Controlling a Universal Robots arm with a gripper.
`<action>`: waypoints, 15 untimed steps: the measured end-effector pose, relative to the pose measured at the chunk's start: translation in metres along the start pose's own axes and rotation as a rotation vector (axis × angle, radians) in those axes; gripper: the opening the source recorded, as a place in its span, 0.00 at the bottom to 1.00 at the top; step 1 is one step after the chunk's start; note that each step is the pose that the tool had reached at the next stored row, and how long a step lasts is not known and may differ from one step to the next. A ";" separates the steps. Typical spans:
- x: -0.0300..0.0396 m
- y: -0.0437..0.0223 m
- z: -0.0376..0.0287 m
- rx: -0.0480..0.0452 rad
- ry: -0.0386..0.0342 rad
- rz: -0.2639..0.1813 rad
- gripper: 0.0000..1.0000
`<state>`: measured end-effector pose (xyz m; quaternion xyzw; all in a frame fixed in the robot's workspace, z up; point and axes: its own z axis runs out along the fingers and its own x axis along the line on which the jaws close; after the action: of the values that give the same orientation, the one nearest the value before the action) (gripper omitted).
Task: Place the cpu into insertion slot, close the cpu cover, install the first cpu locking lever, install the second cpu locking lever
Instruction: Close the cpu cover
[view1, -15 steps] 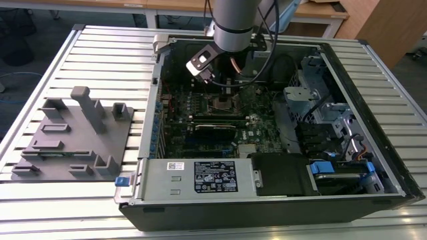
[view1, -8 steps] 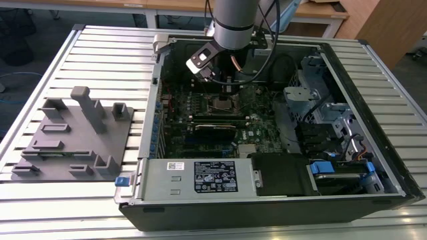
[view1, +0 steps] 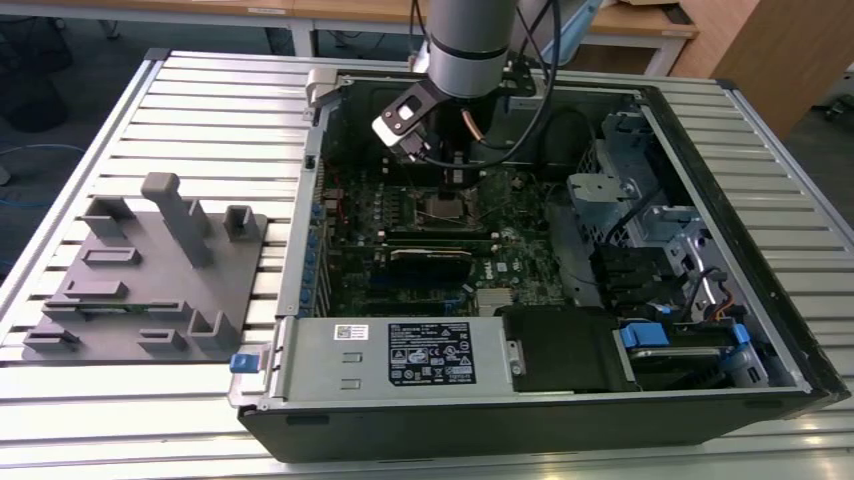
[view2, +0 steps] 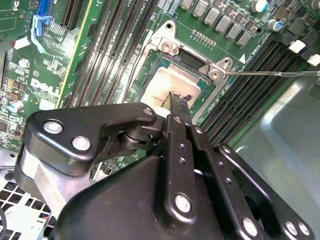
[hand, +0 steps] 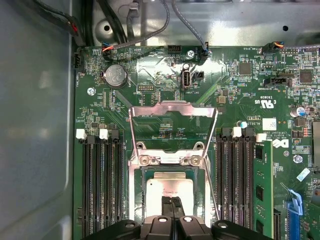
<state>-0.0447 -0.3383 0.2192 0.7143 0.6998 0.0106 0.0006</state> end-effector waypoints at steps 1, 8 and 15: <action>0.0000 0.0000 -0.0015 0.0000 -0.0001 0.000 0.10; 0.0000 0.0000 -0.0032 0.0001 -0.0002 0.000 0.10; 0.0001 0.0001 -0.0051 0.0000 0.0000 0.000 0.10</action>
<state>-0.0447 -0.3383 0.2243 0.7143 0.6998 0.0106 0.0007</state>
